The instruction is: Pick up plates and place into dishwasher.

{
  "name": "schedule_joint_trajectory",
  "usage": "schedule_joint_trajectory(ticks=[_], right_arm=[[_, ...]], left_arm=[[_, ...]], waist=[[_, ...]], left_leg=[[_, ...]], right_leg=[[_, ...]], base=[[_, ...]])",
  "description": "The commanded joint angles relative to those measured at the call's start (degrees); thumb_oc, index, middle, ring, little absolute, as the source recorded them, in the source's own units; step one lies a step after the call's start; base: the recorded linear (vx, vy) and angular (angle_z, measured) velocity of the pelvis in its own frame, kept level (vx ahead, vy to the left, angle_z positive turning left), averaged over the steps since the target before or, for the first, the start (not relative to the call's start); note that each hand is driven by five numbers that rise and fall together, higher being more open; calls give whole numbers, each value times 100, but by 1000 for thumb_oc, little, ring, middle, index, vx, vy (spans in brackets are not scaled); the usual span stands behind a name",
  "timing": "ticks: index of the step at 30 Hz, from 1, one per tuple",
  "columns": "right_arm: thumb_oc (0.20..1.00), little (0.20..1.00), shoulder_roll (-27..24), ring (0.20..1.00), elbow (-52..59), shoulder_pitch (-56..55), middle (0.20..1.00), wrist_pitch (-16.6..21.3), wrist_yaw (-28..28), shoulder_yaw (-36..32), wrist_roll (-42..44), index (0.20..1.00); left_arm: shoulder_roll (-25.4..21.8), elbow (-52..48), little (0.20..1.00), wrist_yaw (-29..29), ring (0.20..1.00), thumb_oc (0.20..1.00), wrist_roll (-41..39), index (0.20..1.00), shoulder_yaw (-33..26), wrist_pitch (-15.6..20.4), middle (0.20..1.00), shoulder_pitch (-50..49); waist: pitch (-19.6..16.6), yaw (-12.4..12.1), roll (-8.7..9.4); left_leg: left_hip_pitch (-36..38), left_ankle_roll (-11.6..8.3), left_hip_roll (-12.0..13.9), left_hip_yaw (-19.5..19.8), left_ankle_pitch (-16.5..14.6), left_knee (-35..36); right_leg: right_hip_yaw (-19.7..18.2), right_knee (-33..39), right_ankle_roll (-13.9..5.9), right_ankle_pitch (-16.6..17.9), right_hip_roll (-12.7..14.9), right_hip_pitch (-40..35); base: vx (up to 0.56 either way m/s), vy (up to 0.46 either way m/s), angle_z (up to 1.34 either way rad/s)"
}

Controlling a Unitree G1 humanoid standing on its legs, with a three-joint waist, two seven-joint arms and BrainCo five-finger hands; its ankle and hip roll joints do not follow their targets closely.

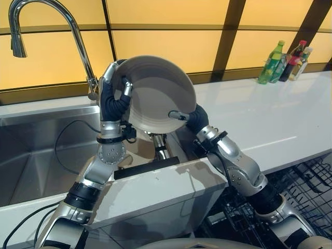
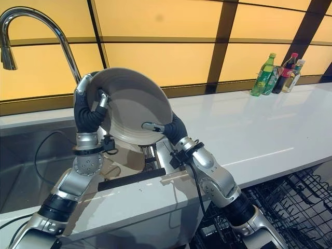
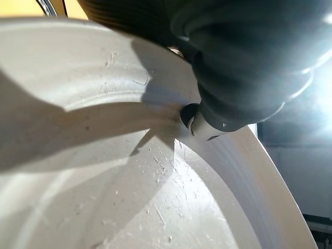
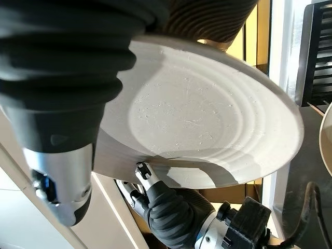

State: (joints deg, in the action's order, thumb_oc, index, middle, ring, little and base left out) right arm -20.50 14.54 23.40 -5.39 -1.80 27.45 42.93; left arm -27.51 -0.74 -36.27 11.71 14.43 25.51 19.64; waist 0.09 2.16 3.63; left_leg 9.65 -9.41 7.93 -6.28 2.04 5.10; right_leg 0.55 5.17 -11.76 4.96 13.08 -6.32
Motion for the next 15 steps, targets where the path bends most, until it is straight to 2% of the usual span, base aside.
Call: schedule_joint_trajectory(ticks=[1, 2, 6, 15], right_arm=[[300, 300, 478, 300, 188, 1201, 300, 1, 88, 363, 86, 300], [200, 200, 482, 200, 167, 1214, 200, -37, 111, 374, 118, 200], [200, 200, 386, 200, 179, 1252, 200, -168, 125, 355, 18, 200], [200, 200, 373, 200, 185, 1265, 200, -186, 91, 290, 118, 200]], left_arm=[[277, 163, 200, 233, 200, 200, 131, 200, 760, 337, 200, 979], [281, 157, 200, 217, 200, 200, 135, 200, 761, 327, 200, 970], [254, 105, 200, 261, 200, 200, 23, 200, 680, 289, 200, 921], [352, 186, 200, 219, 200, 200, 27, 200, 684, 317, 200, 921]], waist=[[-1, -131, -183], [-5, -134, -180], [-19, -143, -158], [-16, -109, -152]], left_leg=[[-52, 544, -363, -170, -564, -118], [-53, 546, -363, -168, -564, -118], [-52, 552, -368, -153, -565, -113], [-38, 557, -363, -133, -574, -111]], right_leg=[[623, -138, 289, -412, -356, -43], [616, -135, 289, -409, -358, -40], [581, -123, 283, -395, -356, -33], [536, -143, 269, -379, -351, -15]], base=[[0, 0, 0], [0, 0, 0], [0, 0, 0], [0, 0, 0]])
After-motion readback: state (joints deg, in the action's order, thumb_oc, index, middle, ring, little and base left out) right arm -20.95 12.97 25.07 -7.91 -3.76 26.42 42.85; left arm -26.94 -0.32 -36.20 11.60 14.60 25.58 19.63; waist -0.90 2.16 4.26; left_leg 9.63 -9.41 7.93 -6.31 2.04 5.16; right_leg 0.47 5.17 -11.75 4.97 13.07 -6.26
